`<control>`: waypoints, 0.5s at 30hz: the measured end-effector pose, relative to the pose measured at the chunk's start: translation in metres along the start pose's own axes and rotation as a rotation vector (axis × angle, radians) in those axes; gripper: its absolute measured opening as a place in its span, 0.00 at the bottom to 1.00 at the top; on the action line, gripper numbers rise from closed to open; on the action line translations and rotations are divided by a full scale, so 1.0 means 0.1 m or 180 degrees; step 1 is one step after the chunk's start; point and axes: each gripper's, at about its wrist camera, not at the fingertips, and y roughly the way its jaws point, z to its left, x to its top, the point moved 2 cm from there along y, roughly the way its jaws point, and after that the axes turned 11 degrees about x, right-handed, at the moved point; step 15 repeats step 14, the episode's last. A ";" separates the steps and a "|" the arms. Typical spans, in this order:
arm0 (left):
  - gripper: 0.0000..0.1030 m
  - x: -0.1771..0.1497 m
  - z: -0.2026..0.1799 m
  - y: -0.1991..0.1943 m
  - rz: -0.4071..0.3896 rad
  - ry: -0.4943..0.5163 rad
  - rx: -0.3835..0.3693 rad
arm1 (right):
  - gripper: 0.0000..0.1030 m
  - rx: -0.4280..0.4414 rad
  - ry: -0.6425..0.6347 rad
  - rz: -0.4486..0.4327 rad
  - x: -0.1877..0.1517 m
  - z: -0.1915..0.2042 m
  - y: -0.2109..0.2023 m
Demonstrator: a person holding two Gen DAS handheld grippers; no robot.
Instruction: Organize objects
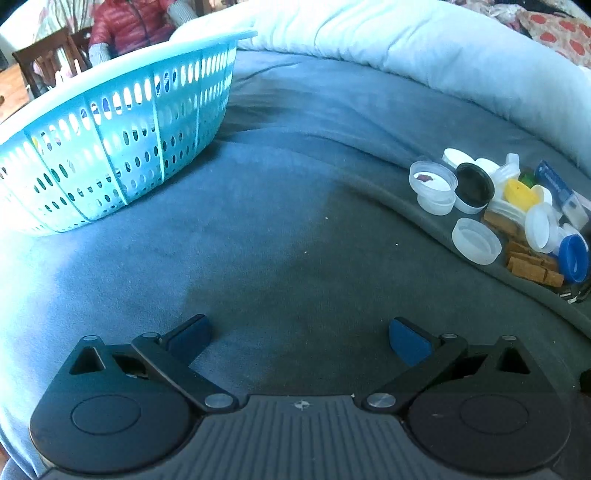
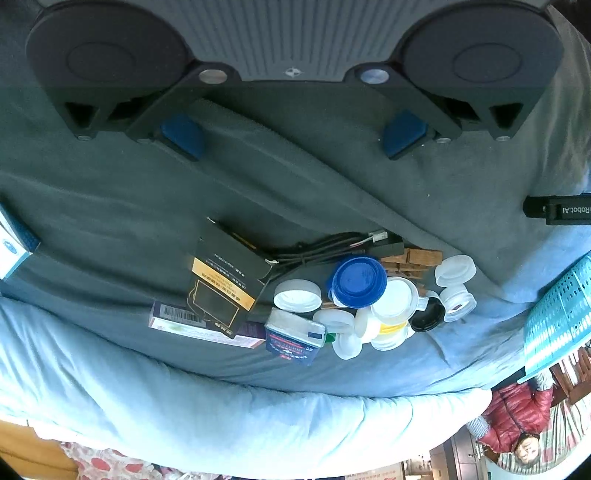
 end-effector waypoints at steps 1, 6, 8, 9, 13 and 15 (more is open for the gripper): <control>1.00 -0.01 0.00 0.02 -0.0007 -0.0004 0.0000 | 1.00 -0.0001 -0.0004 -0.0008 0.00 0.00 0.00; 1.00 -0.02 0.02 -0.03 0.0008 -0.0018 -0.0002 | 1.00 0.0016 -0.0008 -0.0035 -0.01 0.01 -0.02; 1.00 -0.01 0.03 -0.03 0.0016 -0.0022 -0.0007 | 1.00 0.0029 -0.0011 -0.0048 -0.02 0.01 -0.03; 1.00 -0.01 0.03 -0.03 0.0018 -0.0021 -0.0006 | 1.00 0.0034 -0.0017 -0.0045 -0.02 0.01 -0.03; 1.00 0.00 0.03 -0.02 0.0022 -0.0010 -0.0007 | 1.00 0.0035 -0.0041 -0.0036 -0.03 0.03 -0.05; 1.00 0.00 0.04 -0.02 0.0023 -0.0009 -0.0009 | 1.00 0.0032 -0.0049 -0.0038 -0.03 0.03 -0.05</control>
